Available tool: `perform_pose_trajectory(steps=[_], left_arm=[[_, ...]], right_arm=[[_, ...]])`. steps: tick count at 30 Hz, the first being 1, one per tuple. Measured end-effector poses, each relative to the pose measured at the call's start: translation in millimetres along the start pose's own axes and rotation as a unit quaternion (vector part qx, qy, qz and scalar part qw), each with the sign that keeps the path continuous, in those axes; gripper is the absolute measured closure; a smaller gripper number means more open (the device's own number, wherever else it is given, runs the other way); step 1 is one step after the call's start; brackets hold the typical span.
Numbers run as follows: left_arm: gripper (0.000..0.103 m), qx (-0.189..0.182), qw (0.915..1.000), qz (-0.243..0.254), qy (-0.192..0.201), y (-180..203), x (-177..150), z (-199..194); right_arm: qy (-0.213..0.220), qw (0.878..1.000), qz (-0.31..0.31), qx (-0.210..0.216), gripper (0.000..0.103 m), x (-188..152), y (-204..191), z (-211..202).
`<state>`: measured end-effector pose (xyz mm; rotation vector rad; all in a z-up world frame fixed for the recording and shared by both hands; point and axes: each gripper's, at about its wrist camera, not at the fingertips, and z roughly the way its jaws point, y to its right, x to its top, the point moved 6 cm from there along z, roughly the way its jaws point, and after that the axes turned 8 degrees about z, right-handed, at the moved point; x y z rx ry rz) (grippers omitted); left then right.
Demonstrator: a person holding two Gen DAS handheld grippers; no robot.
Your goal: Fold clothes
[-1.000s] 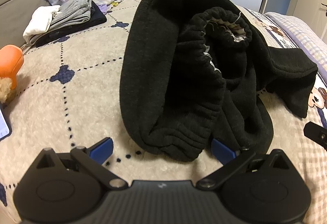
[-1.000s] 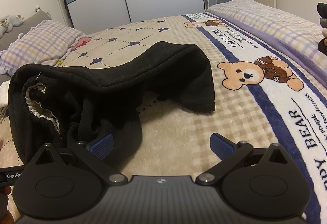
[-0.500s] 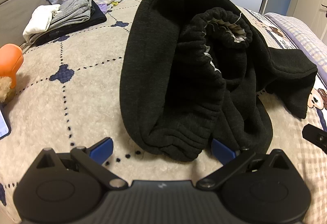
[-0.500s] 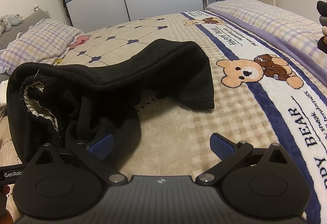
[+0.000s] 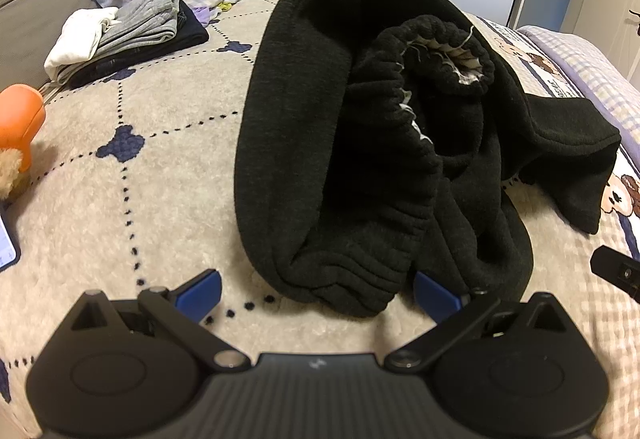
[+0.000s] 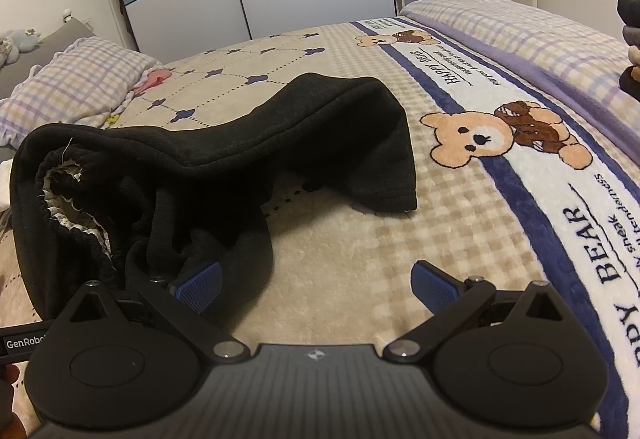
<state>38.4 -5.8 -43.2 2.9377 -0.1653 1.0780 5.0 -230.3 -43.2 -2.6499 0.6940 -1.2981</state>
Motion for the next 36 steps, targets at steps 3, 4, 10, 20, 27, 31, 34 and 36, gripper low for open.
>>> perform_pose_trajectory(steps=[3,4,10,20,27,31,34,36], left_arm=[[0.0,0.0,1.0,-0.001,0.0,-0.3,0.1,0.4],[0.0,-0.001,1.0,-0.001,0.0,-0.5,0.1,0.4],[0.0,-0.001,1.0,-0.002,0.0,-0.1,0.0,0.3],[0.0,-0.005,0.9999,-0.011,0.004,-4.5,2.0,-2.7],[0.0,-0.003,1.0,-0.007,0.003,-1.9,0.7,-2.0],[0.0,0.0,1.0,-0.002,-0.002,0.7,-0.8,-0.1],[0.0,0.002,1.0,0.001,-0.002,1.9,-1.0,0.7],[0.0,0.003,1.0,0.0,0.001,1.8,-0.7,0.1]], right_arm=[[-0.001,1.0,-0.001,0.0,0.0,-0.2,-0.3,0.2],[-0.001,1.0,-0.001,0.0,0.0,-0.3,-0.3,0.3],[-0.002,1.0,-0.001,-0.001,0.0,-1.2,-0.8,0.3],[-0.001,1.0,-0.018,-0.009,0.0,-0.7,-2.7,1.2],[-0.006,1.0,-0.017,-0.016,0.0,-0.4,0.6,3.0],[-0.004,1.0,-0.022,-0.01,0.0,-0.2,-1.3,0.5],[-0.001,1.0,-0.024,-0.008,0.0,0.4,-2.1,-0.9],[-0.001,1.0,-0.023,-0.007,0.0,0.7,-1.5,-0.9]])
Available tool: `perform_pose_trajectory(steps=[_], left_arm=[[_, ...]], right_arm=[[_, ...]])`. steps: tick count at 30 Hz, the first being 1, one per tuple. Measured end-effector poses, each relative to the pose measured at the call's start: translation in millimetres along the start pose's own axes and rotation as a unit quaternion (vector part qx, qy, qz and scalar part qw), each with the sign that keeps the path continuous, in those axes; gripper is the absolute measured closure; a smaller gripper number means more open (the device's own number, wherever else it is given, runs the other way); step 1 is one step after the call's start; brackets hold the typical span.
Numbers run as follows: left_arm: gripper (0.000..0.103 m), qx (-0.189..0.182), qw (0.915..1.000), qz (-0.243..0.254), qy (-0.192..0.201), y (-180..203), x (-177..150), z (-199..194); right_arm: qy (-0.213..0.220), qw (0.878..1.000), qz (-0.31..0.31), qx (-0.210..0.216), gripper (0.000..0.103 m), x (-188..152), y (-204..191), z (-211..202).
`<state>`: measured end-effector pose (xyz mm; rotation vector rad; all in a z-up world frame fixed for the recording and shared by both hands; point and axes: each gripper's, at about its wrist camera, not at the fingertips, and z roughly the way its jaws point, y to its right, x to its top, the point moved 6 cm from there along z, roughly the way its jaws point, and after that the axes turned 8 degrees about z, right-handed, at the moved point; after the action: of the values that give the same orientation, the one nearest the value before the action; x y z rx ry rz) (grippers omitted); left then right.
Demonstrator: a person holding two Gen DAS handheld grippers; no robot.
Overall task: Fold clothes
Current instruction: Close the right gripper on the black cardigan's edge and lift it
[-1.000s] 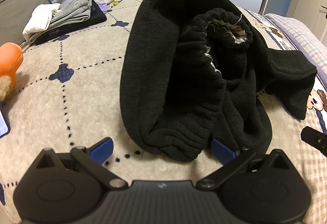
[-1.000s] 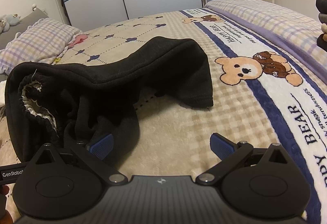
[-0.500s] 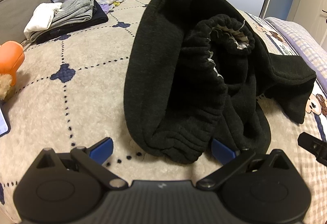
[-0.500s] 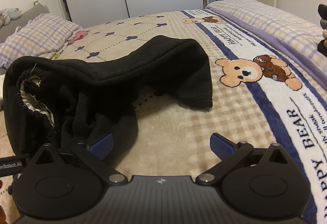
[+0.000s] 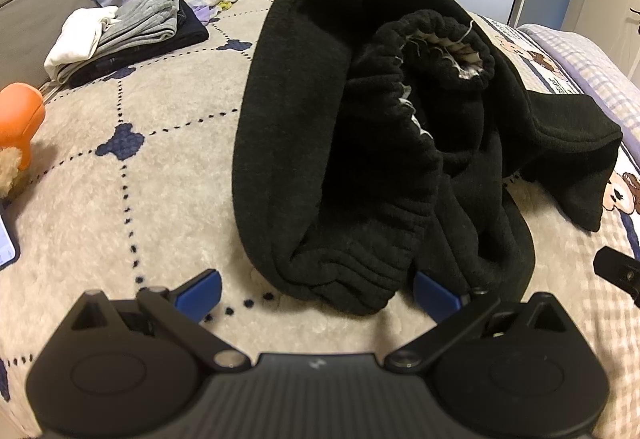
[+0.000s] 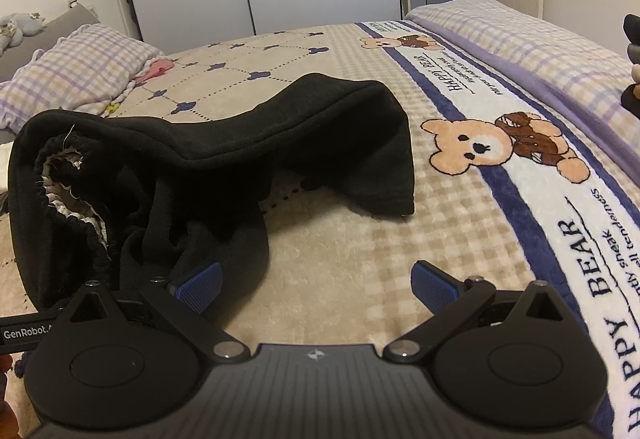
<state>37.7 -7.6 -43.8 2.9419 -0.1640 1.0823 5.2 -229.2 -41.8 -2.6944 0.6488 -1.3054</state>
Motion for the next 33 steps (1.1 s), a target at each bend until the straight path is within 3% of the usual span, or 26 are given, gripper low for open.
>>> perform_pose_trajectory(steps=[8,15,18,23,25,28,33], left_arm=[[0.0,0.008,0.9989,-0.013,0.044,-8,10,-14],[0.0,-0.008,0.9953,-0.067,0.071,-26,23,-17],[0.0,-0.025,0.9929,-0.076,0.088,-32,30,-17],[0.0,-0.027,0.9914,-0.027,0.126,-39,43,-16],[0.0,-0.013,0.9922,0.009,0.123,-39,47,-10],[0.0,-0.005,0.9931,0.014,0.116,-44,47,-3],[0.0,-0.07,0.9942,-0.018,0.08,-57,40,15]], right_arm=[[0.008,1.0,-0.001,0.003,0.0,4,0,-2],[0.044,0.998,-0.026,0.035,0.0,16,-9,-4],[0.034,0.997,-0.034,0.062,0.0,20,-20,2],[0.01,0.995,-0.052,0.086,0.0,26,-34,15],[-0.002,0.994,-0.057,0.089,0.0,28,-38,21],[-0.02,0.995,-0.04,0.086,0.0,32,-34,30],[-0.091,0.99,0.042,0.103,0.017,36,-23,53]])
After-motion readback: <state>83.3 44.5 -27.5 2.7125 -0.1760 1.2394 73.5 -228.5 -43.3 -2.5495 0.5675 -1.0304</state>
